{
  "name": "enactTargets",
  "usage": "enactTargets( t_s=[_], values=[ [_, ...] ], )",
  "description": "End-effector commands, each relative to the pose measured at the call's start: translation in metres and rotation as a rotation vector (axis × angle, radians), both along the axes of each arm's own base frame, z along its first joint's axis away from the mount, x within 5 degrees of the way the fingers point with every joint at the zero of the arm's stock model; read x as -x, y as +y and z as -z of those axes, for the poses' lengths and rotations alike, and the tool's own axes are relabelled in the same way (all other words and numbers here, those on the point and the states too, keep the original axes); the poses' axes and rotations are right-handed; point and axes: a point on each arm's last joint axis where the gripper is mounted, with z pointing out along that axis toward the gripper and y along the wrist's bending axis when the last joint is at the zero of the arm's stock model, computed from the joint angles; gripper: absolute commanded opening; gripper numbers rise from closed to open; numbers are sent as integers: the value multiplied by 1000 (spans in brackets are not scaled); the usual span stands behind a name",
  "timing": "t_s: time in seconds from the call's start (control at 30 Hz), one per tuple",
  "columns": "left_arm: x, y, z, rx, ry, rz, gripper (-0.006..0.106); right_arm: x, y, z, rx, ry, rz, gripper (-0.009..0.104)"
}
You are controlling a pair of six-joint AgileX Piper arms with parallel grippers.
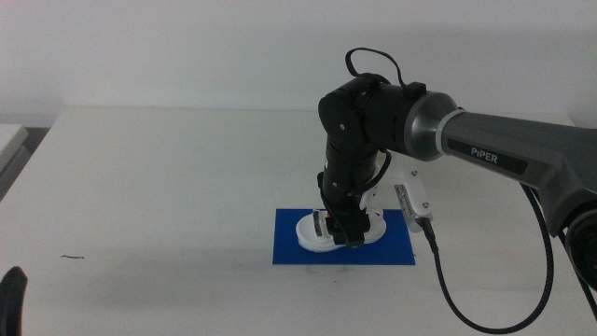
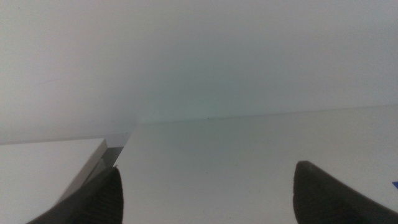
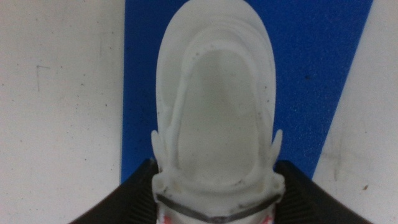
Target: Use one arm to grab the shoe from the table and place it on the mat.
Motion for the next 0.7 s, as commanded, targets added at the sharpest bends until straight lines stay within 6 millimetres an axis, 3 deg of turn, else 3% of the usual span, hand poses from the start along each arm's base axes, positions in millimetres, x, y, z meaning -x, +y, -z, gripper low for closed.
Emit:
enactTargets(
  t_s=[0.0,0.07,0.1,0.23,0.33,0.53,0.67],
  values=[
    [0,0,-1,5,-7,2,94,-3,-2,1,-2,4,32,15],
    [0,0,-1,5,-7,2,94,-3,-2,3,-3,10,34,34],
    [0,0,-1,5,-7,2,94,-3,-2,3,-3,10,34,49],
    [0,0,-1,5,-7,2,94,-4,-2,-3,-17,-14,-26,73],
    [0,0,-1,5,-7,2,94,-1,-5,-25,-32,-49,-177,78],
    [0,0,-1,5,-7,2,94,22,-22,-104,94,-213,-942,78],
    [0,0,-1,5,-7,2,94,33,-31,-137,121,-307,-1071,78]
  ],
)
